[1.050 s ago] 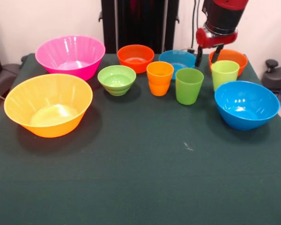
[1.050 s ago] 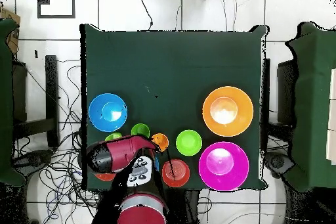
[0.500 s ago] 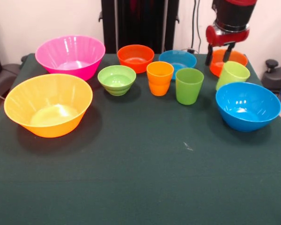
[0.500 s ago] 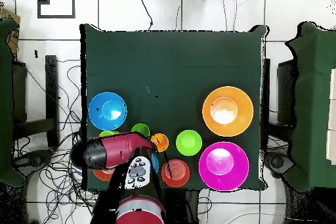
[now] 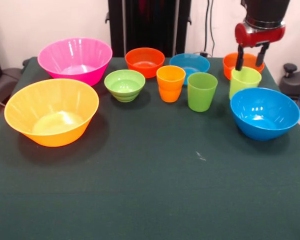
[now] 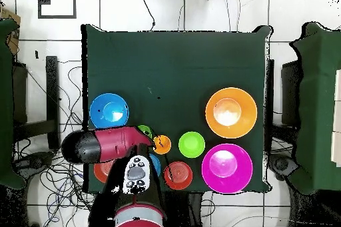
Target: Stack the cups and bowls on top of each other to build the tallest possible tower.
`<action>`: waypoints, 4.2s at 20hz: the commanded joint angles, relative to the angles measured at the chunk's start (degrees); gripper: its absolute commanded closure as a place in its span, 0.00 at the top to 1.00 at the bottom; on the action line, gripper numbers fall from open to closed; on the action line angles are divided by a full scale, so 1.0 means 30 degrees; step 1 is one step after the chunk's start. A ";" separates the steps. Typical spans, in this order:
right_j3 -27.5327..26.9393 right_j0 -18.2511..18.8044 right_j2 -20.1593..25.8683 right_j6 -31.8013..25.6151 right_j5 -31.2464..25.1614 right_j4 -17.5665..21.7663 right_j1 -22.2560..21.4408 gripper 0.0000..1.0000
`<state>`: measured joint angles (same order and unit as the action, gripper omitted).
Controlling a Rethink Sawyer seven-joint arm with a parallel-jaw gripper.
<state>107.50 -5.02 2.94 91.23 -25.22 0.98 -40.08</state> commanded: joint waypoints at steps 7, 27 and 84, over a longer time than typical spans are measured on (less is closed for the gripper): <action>-0.1824 0.0756 0.1506 0.1774 -0.0988 -0.0241 0.0652 1.00; -0.8292 0.1034 0.0032 0.0050 -0.5941 0.1049 0.3051 1.00; -0.5671 0.1276 0.0740 0.1470 -0.1857 0.2292 0.4383 1.00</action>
<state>89.22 0.60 3.54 91.23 -30.81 4.40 -26.39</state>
